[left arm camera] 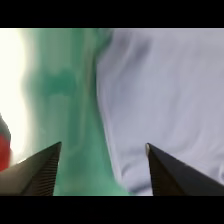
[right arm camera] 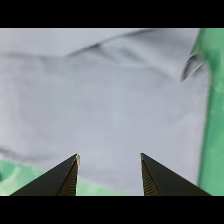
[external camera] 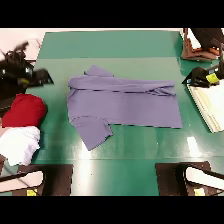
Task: Fold the shirts.
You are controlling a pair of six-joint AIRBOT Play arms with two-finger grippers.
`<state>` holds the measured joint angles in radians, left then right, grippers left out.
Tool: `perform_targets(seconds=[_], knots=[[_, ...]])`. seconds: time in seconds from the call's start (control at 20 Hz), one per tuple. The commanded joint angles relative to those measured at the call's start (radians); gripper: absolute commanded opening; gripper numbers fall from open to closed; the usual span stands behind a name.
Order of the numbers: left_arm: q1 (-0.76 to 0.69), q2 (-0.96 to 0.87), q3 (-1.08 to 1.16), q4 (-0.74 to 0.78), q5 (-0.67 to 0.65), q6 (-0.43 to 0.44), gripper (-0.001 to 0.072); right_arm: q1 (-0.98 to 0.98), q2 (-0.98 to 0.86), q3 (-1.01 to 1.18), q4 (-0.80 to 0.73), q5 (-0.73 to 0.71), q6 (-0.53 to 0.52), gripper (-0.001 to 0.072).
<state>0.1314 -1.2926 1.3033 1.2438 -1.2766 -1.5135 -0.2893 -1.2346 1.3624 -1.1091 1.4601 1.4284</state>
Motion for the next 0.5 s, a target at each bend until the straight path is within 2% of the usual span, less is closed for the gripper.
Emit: perform_targets(seconds=[0.0,0.25,0.45], knots=[[0.012,0.144,-0.391,-0.124,0.113,0.019,0.0605,-0.016,0.127,-0.162,0.070,-0.052,-0.025,0.0429],[0.012,0.148,-0.650,-0.354,0.268,0.156,0.0605,-0.016,0.192,-0.219,0.069,-0.074,-0.025,0.0429],[-0.009,0.148,-0.712,-0.382,0.328,0.161,0.0605,-0.016,0.211,-0.219,0.071,-0.074,-0.024,0.0429]])
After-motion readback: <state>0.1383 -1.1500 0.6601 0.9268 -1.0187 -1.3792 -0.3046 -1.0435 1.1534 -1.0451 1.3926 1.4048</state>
